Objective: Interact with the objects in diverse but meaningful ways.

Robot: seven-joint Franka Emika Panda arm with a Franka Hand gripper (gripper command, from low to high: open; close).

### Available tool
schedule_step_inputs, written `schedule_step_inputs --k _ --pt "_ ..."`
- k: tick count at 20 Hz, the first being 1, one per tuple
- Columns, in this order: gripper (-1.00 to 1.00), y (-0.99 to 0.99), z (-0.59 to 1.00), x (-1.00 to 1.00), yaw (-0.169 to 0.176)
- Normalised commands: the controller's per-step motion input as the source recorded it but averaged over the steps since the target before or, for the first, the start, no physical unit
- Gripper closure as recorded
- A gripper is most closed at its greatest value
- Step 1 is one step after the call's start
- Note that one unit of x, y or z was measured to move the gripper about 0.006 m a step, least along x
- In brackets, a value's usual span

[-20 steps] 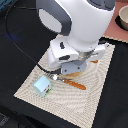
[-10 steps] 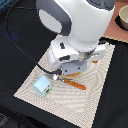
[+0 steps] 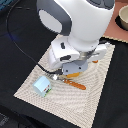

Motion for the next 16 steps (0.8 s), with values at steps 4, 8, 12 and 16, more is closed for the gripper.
schedule_step_inputs --k 4,8,12,16 --pt "-1.0 -0.29 0.44 -0.81 -0.033" --pt "-1.0 -0.2 0.75 -0.73 -0.035" --pt "-1.0 -0.02 0.76 -0.84 0.0" --pt "-1.0 0.0 0.43 -0.94 0.022"
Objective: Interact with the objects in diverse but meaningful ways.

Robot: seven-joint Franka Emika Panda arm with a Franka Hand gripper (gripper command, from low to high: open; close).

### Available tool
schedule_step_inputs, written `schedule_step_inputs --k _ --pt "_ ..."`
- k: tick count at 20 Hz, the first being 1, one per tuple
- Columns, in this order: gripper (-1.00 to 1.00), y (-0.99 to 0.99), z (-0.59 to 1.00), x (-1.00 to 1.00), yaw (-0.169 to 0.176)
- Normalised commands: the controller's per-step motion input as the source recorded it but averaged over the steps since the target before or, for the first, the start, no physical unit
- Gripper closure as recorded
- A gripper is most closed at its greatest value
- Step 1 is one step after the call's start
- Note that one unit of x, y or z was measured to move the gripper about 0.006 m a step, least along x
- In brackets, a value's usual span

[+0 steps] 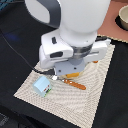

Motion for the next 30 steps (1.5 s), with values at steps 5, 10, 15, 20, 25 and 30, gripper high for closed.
schedule_step_inputs --k 5,10,15,20,25,30 --pt "-1.0 0.0 -0.01 -0.95 0.076" --pt "-1.0 0.0 -0.29 -0.88 0.124" --pt "-1.0 0.0 -0.31 -0.87 0.141" --pt "-1.0 -0.15 -0.31 -0.82 0.127" --pt "-1.0 -0.29 -0.11 -0.77 0.116" --pt "-1.0 -0.41 -0.01 -0.7 0.102"
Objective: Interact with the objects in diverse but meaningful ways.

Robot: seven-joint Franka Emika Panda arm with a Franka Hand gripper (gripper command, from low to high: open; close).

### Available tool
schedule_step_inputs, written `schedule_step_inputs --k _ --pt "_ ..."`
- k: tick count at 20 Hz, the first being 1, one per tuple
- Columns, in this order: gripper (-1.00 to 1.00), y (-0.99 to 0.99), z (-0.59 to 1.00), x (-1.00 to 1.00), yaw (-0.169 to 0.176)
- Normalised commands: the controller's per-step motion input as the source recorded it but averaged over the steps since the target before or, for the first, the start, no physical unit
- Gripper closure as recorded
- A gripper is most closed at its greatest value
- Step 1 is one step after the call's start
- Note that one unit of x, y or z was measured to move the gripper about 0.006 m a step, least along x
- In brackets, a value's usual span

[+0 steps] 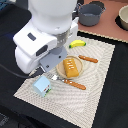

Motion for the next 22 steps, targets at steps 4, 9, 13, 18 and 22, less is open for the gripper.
schedule_step_inputs --k 4,9,13,18,22 --pt "-1.0 -0.46 -0.09 -0.49 0.066" --pt "-1.0 -0.24 -0.21 -0.06 0.009" --pt "-1.0 -0.14 -0.26 0.01 0.0" --pt "-1.0 -0.01 -0.22 0.13 0.0" --pt "-1.0 0.0 -0.18 0.15 0.0"
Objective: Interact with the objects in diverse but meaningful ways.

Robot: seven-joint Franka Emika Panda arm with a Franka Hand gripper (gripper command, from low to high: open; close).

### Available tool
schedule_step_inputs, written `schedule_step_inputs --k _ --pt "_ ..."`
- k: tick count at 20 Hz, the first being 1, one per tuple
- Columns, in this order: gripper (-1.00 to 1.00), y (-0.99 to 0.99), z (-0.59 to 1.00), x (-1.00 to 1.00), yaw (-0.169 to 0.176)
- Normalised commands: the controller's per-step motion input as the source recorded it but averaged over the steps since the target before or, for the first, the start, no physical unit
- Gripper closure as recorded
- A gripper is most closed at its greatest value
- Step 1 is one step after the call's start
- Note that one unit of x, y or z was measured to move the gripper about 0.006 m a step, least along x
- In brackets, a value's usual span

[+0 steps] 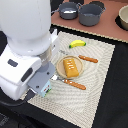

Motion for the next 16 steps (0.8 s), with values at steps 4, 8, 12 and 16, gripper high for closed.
schedule_step_inputs --k 4,8,12,16 --pt "-1.0 0.0 -0.2 0.14 0.0" --pt "-1.0 0.0 -0.26 0.07 0.0" --pt "-1.0 0.0 -0.32 0.02 0.0" --pt "-1.0 0.04 -0.41 -0.08 0.0"
